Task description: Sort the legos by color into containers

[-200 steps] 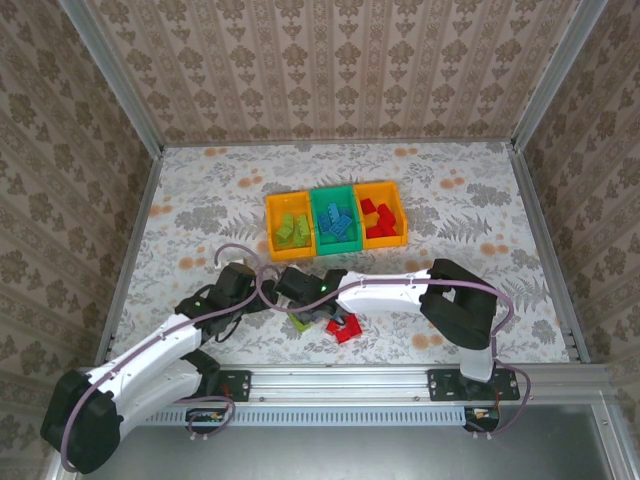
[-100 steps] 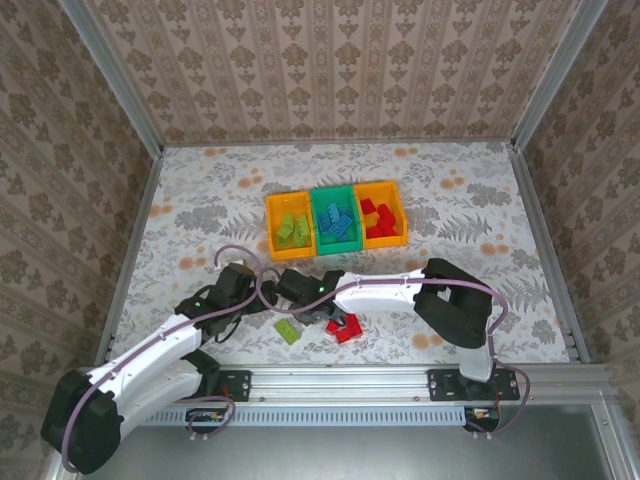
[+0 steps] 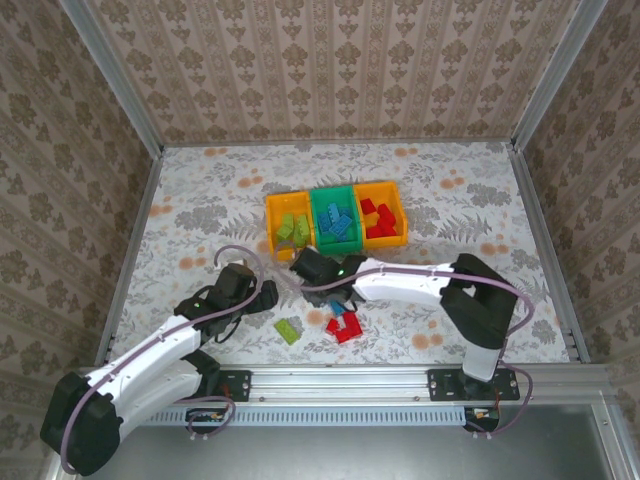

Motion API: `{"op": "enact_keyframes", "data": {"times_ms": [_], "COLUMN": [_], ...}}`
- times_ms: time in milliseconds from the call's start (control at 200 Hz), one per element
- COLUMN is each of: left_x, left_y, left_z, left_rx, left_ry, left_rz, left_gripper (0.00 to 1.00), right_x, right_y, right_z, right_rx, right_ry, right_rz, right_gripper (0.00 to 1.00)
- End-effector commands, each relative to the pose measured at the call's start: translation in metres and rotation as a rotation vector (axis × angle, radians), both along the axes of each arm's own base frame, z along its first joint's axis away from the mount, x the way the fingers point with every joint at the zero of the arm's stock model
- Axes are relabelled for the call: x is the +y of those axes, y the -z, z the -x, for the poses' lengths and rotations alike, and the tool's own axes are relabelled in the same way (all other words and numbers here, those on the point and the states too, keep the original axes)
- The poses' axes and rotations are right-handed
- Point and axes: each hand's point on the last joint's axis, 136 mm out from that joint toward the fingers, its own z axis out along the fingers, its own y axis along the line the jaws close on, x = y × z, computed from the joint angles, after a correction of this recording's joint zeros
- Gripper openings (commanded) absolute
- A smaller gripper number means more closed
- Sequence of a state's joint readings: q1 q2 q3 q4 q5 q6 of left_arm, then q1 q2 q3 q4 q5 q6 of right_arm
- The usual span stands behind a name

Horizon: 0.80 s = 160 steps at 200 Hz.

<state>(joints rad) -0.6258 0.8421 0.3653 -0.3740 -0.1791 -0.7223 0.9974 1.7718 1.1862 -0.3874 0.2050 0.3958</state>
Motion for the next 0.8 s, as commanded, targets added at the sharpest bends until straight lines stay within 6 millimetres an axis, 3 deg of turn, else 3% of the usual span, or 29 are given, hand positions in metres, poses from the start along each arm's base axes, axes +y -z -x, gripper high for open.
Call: {"op": "enact_keyframes", "data": {"times_ms": [0, 210, 335, 440, 670, 795], "left_x": [-0.002, -0.007, -0.013, -0.019, -0.034, -0.038], "left_y": [-0.001, -0.004, -0.003, 0.0, 0.01, 0.013], "left_z": [0.002, 0.007, 0.016, 0.026, 0.051, 0.063], "left_rx": [0.007, 0.023, 0.057, 0.101, 0.194, 0.233], "left_ry": [-0.014, -0.014, -0.016, -0.007, -0.021, -0.049], "left_rz": [0.031, 0.035, 0.044, 0.027, 0.029, 0.034], "left_gripper": [1.0, 1.0, 1.0, 1.0, 1.0, 1.0], "right_x": [-0.006, -0.048, -0.072, -0.077, -0.079, -0.081], "right_y": [-0.038, -0.068, -0.064, -0.057, -0.038, -0.032], "right_z": [-0.026, -0.097, -0.143, -0.174, -0.214, -0.22], "right_rx": [-0.027, -0.066, -0.055, -0.042, -0.015, -0.014], "right_ry": [0.094, 0.271, 0.375, 0.416, 0.46, 0.466], "right_rz": [-0.168, -0.255, -0.226, -0.213, -0.189, -0.179], "right_gripper": [0.28, 0.28, 0.28, 0.27, 0.33, 0.45]}}
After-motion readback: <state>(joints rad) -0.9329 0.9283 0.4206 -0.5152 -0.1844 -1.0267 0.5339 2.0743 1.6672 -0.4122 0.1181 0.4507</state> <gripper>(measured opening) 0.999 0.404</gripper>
